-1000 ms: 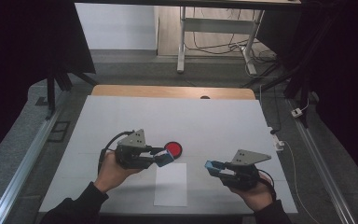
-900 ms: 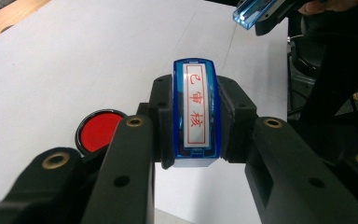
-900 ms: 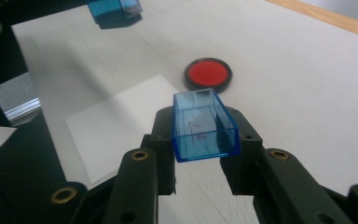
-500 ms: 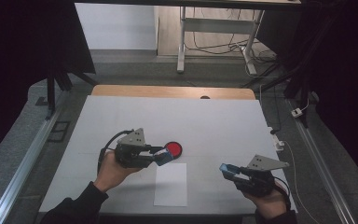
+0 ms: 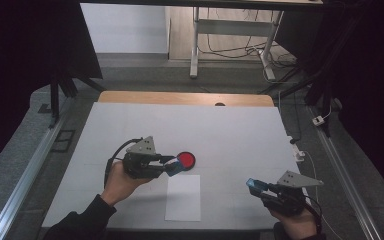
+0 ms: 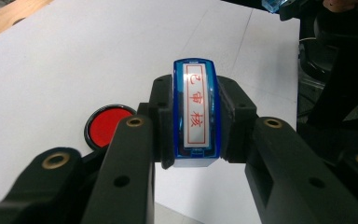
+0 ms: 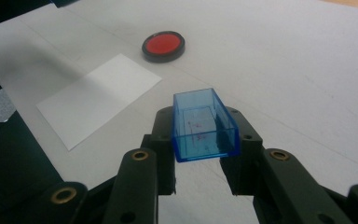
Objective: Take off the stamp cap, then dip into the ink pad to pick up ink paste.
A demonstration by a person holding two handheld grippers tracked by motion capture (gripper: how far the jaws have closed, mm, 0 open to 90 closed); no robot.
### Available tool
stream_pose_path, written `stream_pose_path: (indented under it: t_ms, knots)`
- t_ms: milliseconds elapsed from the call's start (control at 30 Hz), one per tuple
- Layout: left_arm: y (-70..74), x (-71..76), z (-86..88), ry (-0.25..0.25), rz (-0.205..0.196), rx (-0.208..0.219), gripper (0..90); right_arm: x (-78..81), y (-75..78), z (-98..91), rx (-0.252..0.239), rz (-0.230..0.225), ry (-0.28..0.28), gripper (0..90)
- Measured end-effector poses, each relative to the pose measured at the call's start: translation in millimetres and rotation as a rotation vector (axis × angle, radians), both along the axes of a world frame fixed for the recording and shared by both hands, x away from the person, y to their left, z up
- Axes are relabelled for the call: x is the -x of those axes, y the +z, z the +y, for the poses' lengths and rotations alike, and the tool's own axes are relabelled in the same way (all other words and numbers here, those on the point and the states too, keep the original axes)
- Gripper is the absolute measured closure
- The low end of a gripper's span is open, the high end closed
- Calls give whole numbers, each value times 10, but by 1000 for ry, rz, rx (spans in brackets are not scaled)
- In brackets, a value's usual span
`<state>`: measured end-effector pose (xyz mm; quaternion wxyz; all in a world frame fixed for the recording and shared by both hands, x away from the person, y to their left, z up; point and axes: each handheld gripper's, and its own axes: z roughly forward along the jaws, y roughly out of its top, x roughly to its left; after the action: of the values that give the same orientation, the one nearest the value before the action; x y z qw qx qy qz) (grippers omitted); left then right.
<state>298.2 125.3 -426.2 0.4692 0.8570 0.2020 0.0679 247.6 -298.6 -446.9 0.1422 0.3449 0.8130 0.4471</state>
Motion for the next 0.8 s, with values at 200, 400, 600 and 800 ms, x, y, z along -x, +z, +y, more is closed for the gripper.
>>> stream_pose_path:
  t_ms: [200,400,600,800]
  knots:
    - [0,-10,-4,16,4,0,702,-4,-40,-41,4,20,-14,690]
    - [-11,-31,-17,38,5,-13,702,0,-44,-31,4,16,-5,689]
    - [-46,-100,-44,70,13,-32,702,7,-41,-35,6,16,1,689]
    - [-71,-167,-88,81,19,-53,702,27,-34,-49,-4,11,12,689]
